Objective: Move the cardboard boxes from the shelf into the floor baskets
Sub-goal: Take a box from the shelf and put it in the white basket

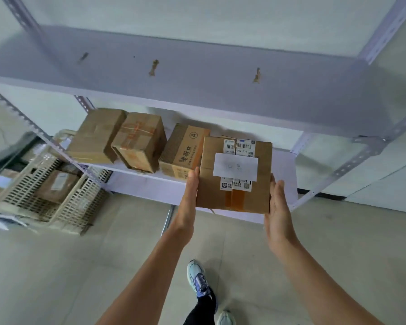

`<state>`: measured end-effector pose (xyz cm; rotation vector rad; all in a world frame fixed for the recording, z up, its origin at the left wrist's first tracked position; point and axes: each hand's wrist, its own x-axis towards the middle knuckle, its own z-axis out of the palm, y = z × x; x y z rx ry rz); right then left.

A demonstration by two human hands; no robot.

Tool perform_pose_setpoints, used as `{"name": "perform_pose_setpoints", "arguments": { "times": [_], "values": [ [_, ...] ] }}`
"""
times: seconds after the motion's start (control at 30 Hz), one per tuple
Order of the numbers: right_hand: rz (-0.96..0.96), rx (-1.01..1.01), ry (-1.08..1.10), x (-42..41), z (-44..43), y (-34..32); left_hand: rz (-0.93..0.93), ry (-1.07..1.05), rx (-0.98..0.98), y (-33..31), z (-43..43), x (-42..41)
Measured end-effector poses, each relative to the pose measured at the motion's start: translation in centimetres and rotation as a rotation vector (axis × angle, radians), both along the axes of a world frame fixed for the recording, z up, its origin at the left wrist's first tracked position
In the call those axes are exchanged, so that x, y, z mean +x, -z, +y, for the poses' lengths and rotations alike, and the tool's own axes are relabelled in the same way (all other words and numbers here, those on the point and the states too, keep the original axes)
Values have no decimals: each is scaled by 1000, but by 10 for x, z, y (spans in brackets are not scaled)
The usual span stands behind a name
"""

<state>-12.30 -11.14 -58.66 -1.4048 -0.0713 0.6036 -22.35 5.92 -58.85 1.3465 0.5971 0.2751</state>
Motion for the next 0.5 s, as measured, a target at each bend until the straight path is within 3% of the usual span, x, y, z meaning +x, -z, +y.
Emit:
{"name": "perform_pose_setpoints", "arguments": {
  "times": [0.27, 0.5],
  "values": [
    [-35, -3, -163, -92, 40, -43, -48, -104, 11, -48, 22, -116],
    [-14, -13, -319, -168, 129, -53, -33, -262, -7, -60, 93, -215]
  ]
}}
